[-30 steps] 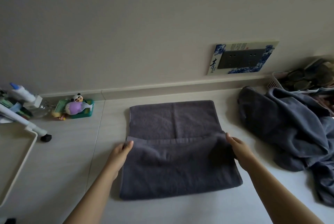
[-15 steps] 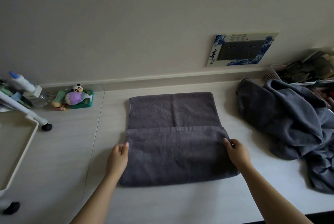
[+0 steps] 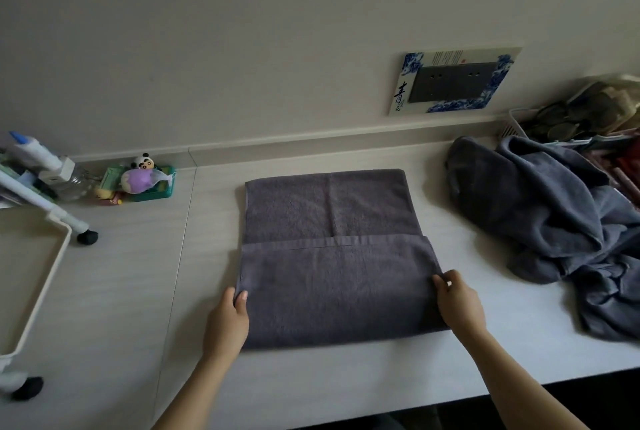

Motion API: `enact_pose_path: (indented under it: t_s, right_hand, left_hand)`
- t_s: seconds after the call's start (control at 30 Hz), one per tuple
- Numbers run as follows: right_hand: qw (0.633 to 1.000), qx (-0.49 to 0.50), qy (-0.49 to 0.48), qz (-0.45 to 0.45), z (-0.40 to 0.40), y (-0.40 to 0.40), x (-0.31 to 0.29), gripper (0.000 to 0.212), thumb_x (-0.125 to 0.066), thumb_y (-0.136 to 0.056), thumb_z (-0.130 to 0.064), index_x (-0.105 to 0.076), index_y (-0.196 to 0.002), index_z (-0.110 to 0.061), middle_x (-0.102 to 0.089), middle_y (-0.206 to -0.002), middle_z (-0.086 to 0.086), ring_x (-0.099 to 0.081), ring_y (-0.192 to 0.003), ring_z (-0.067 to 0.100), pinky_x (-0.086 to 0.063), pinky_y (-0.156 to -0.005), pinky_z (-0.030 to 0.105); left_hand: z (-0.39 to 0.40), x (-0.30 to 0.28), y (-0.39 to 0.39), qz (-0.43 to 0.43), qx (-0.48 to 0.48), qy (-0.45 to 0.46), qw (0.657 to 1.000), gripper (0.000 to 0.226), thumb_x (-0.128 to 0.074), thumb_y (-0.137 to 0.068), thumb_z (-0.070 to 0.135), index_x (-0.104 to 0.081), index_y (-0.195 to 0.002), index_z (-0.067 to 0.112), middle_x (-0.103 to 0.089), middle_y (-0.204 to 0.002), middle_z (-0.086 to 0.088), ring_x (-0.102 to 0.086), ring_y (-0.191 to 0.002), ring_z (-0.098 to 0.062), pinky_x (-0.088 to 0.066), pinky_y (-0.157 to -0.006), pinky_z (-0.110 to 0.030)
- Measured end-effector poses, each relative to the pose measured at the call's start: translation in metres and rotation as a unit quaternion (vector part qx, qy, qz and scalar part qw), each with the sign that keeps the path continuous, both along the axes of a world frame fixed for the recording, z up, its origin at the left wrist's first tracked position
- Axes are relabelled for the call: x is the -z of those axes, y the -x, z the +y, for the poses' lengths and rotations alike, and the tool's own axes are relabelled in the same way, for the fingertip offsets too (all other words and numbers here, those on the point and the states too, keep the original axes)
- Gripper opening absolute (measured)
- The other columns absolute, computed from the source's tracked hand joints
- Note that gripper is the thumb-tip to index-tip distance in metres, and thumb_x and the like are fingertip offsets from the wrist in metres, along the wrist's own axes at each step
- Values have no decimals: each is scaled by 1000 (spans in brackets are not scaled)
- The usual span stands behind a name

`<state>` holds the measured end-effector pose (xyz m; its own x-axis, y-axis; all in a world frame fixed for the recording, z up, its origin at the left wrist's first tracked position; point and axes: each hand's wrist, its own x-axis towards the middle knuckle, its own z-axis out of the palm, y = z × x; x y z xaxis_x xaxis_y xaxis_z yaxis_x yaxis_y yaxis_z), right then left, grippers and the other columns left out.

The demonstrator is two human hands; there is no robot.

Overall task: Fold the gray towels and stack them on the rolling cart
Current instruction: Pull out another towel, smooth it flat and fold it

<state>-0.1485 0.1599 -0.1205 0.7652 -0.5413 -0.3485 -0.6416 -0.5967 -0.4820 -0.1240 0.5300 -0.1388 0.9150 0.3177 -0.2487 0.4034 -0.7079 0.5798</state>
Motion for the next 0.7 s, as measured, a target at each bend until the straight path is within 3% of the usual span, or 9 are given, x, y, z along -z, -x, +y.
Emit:
enact_pose_path:
  t_s: [0.07, 0.17, 0.27, 0.33, 0.5, 0.7]
  right_hand:
    - [998, -17, 27, 45, 2, 3, 6, 31, -37, -98, -38, -47, -93, -9, -65, -96, 19, -59, -88, 38, -38, -65, 35]
    - [997, -37, 65, 30, 7, 5, 6, 36, -33, -98, -42, -42, -85, -10, -65, -89, 18, -59, -82, 38, -36, -62, 35]
    - [998, -26, 56, -6, 11, 9, 4, 31, -31, -99, -39, -36, -88, -11, -62, -83, 17, -51, -68, 33, -33, -58, 34]
    - [999, -8, 50, -12, 11, 11, 6, 30, -30, -100, -38, -36, -88, -11, -62, -83, 18, -45, -64, 29, -33, -58, 34]
    - [996, -20, 77, 26, 11, 14, 15, 31, -30, -100, -38, -37, -90, -10, -65, -86, 22, -58, -74, 37, -35, -59, 35]
    - [993, -33, 106, 48, 17, 12, 14, 31, -28, -100, -37, -35, -90, -9, -65, -86, 19, -60, -78, 37, -36, -60, 35]
  left_hand:
    - [-1, 6, 3, 27, 7, -32, 999, 28, -41, -98, 30, -41, -77, 10, -62, -82, -23, -58, -81, -43, -35, -59, -36]
    - [-6, -3, 2, 2, -12, -68, 998, 31, -37, -98, 32, -44, -79, 8, -61, -78, -19, -58, -79, -42, -34, -59, -35]
    - [-11, -10, 5, -72, -45, -35, 996, 29, -38, -98, 23, -44, -77, 4, -52, -62, -12, -53, -66, -40, -33, -56, -36]
    - [-11, -8, 9, -77, -62, -23, 995, 28, -39, -97, 19, -43, -75, 3, -45, -55, -6, -45, -56, -33, -31, -54, -35]
    - [-5, 9, 17, -44, 9, -108, 993, 24, -45, -95, 15, -40, -72, 9, -46, -47, -11, -52, -46, -36, -31, -45, -31]
    - [-6, 14, 19, -10, 57, -186, 981, 21, -50, -91, 13, -46, -72, 4, -51, -42, -17, -52, -37, -36, -31, -43, -28]
